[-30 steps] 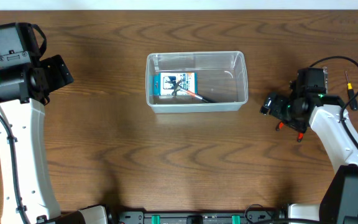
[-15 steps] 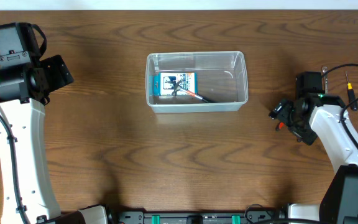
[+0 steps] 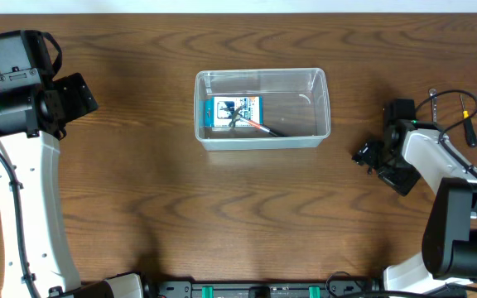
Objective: Pack container
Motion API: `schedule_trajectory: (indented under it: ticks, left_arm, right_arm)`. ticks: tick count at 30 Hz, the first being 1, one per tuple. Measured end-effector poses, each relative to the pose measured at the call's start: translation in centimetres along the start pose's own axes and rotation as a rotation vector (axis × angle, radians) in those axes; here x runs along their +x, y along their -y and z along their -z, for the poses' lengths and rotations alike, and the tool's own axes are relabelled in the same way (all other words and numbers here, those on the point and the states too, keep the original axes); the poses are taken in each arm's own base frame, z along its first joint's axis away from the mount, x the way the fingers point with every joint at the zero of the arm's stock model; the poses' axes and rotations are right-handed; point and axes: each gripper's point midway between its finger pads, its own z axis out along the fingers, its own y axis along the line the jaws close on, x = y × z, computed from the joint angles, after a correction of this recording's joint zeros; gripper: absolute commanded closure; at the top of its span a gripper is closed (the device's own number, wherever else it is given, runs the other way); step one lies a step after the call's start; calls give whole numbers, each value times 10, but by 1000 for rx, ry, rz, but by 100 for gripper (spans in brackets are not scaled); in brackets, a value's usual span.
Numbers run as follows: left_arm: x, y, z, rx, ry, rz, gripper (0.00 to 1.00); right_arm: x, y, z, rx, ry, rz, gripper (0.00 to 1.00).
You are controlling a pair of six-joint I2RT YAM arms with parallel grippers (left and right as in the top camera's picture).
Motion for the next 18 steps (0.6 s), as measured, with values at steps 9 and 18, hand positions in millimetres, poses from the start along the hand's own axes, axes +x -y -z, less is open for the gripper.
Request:
schedule_trajectory:
  ticks: [9,18]
  left_arm:
    - [0,0,0,0,0,0,2]
    - [0,0,0,0,0,0,2]
  right_arm:
    - [-7,-7,-1,-28,24,-1,1]
    - [-19,-20,3,-78,62,4,1]
